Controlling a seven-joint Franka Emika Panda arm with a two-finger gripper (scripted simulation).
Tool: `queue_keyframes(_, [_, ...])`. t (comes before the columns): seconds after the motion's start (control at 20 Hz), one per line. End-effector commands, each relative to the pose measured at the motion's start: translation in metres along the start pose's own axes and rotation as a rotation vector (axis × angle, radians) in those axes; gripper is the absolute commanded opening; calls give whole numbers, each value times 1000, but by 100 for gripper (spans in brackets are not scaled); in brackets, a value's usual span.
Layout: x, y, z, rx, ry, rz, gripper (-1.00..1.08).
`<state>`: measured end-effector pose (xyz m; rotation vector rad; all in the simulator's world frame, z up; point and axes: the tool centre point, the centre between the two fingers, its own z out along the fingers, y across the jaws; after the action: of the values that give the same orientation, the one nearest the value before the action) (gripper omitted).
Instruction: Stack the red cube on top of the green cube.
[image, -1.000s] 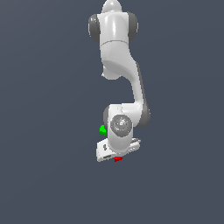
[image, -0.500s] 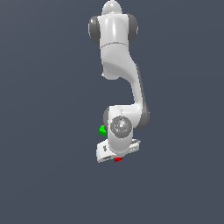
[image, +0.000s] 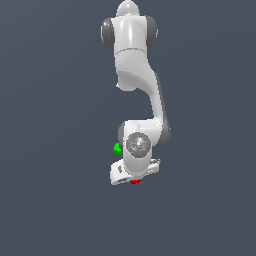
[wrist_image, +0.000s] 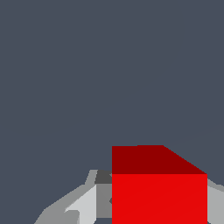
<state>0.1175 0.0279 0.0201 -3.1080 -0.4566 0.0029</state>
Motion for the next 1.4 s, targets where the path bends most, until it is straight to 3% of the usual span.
queue_keyframes(0.0, [0,0,-4,0,1,0,-100])
queue_keyframes(0.75, [-1,0,-90,-1,2,0,-100])
queue_keyframes(1.35, [-2,0,-99,-1,3,0,-100])
